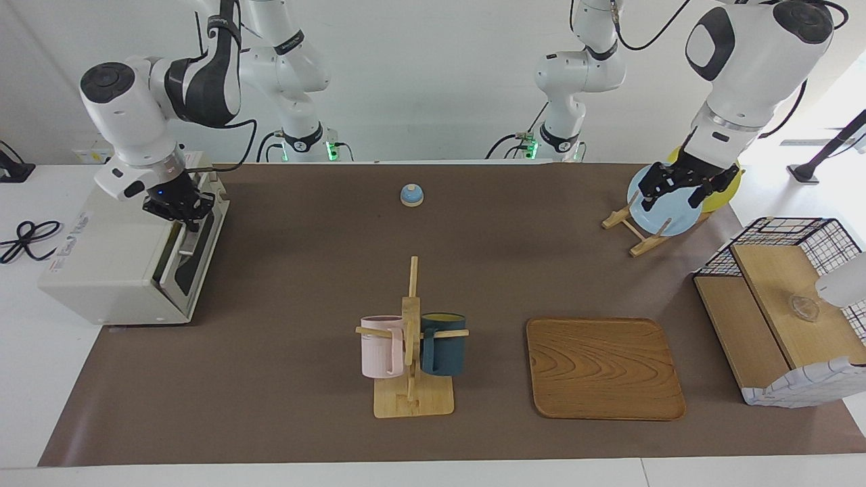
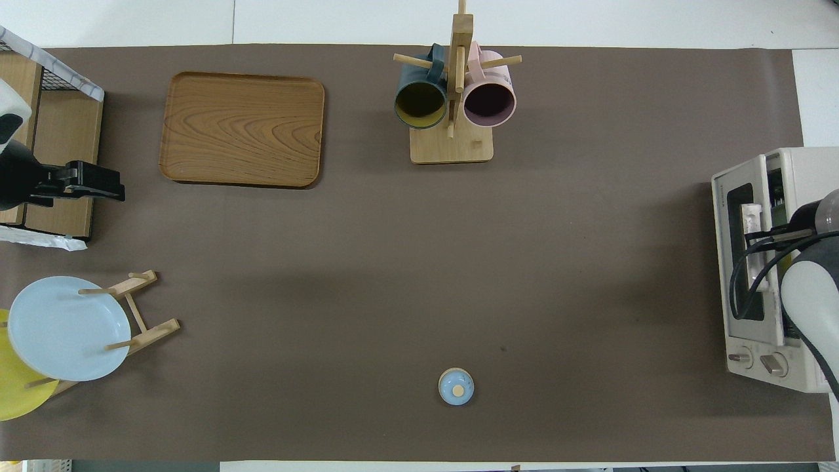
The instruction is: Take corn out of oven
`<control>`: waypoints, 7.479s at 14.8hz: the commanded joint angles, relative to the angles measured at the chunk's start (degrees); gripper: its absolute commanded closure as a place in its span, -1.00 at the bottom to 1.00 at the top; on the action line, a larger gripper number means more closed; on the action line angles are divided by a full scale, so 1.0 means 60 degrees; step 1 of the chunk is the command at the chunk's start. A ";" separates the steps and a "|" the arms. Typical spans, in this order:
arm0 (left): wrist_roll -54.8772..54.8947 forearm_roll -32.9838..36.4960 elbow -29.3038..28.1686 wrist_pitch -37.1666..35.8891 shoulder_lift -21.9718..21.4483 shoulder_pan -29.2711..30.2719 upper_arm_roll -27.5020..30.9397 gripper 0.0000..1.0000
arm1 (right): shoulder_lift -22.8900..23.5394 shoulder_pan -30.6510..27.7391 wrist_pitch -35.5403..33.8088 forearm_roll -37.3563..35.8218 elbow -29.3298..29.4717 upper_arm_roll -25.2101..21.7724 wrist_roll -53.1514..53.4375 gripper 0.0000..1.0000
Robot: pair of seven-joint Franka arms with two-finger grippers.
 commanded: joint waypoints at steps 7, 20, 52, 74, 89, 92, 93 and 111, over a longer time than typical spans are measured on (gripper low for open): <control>0.0039 -0.0062 -0.0041 -0.0014 -0.0118 0.0101 -0.0037 -1.00 | 0.1545 0.0543 0.1837 0.0371 -0.0177 0.0027 0.0507 1.00; 0.0039 -0.0062 -0.0041 -0.0014 -0.0118 0.0101 -0.0037 -1.00 | 0.2776 0.1131 0.4109 0.1133 -0.1158 0.0071 0.1343 1.00; 0.0039 -0.0062 -0.0041 -0.0014 -0.0118 0.0115 -0.0037 -1.00 | 0.0594 -0.0129 0.1180 0.0445 -0.1583 -0.0002 0.2385 0.95; 0.0025 -0.0062 -0.0041 -0.0014 -0.0118 0.0101 -0.0037 -1.00 | 0.4339 0.6371 -0.1823 -0.0009 0.4579 0.0188 0.8386 1.00; 0.0025 -0.0062 -0.0041 -0.0043 -0.0118 0.0116 -0.0037 -1.00 | 0.5515 0.7605 0.2013 0.1632 0.4100 0.0305 1.0703 0.36; 0.0024 -0.0062 -0.0055 -0.0043 -0.0118 0.0116 -0.0037 -1.00 | 0.5282 0.7634 0.2292 0.1617 0.4188 0.0305 1.0529 -0.12; 0.0054 -0.0062 -0.0055 -0.0043 -0.0118 0.0116 -0.0037 -1.00 | 0.4962 0.7577 0.2104 0.1501 0.4174 0.0291 1.0267 -0.08; -0.0049 -0.1542 -0.0817 0.2532 0.1432 -0.4085 -0.0125 -1.00 | 0.0535 0.1719 0.2615 -0.0156 -0.3106 0.0218 0.4421 0.87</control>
